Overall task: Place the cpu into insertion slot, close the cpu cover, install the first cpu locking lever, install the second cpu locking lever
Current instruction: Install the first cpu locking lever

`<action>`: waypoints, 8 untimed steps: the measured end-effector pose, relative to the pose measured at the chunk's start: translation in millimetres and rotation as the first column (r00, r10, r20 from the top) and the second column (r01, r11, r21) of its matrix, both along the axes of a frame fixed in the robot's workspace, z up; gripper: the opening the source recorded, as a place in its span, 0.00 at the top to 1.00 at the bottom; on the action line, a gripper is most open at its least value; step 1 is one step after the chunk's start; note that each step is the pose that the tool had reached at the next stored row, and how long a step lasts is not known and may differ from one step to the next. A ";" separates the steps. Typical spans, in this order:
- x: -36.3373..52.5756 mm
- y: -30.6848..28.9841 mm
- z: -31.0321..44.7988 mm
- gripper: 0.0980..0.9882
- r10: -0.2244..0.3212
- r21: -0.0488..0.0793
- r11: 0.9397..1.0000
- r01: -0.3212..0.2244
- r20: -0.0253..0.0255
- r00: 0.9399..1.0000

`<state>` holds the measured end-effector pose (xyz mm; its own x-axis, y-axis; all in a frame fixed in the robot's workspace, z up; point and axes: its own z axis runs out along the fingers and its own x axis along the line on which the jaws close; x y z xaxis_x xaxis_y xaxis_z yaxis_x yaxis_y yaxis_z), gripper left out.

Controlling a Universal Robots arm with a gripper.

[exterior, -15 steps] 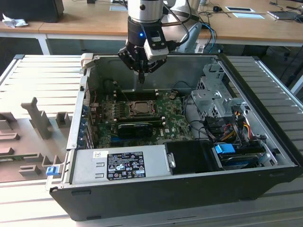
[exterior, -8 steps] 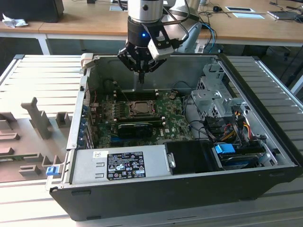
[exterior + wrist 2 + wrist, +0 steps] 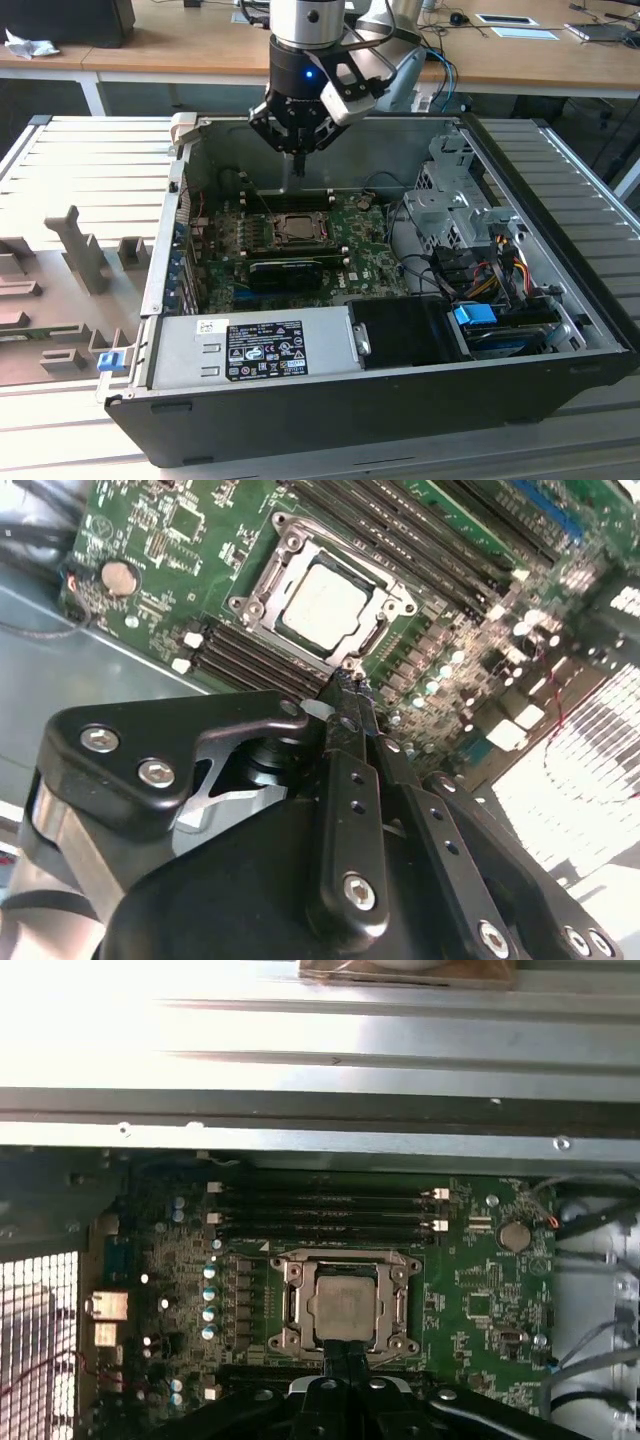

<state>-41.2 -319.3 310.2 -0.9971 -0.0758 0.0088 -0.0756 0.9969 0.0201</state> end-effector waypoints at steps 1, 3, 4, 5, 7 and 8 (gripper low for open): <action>0.0 0.0 -0.1 0.99 0.024 0.000 1.000 -0.024 0.000 1.000; 0.0 0.0 -0.4 0.99 0.066 0.000 0.998 -0.066 0.000 0.998; 0.0 0.0 -0.6 0.99 0.084 0.000 0.996 -0.084 0.000 0.996; 0.0 0.0 -1.0 0.99 0.115 0.000 0.993 -0.115 0.000 0.993; -0.1 0.0 -1.7 0.99 0.159 0.000 0.987 -0.159 0.000 0.987; -0.6 -0.1 -2.0 0.99 0.169 0.001 0.986 -0.169 0.000 0.986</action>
<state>-41.7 -319.4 308.3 -0.9698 -0.2436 0.0087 -0.2434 0.9697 0.0207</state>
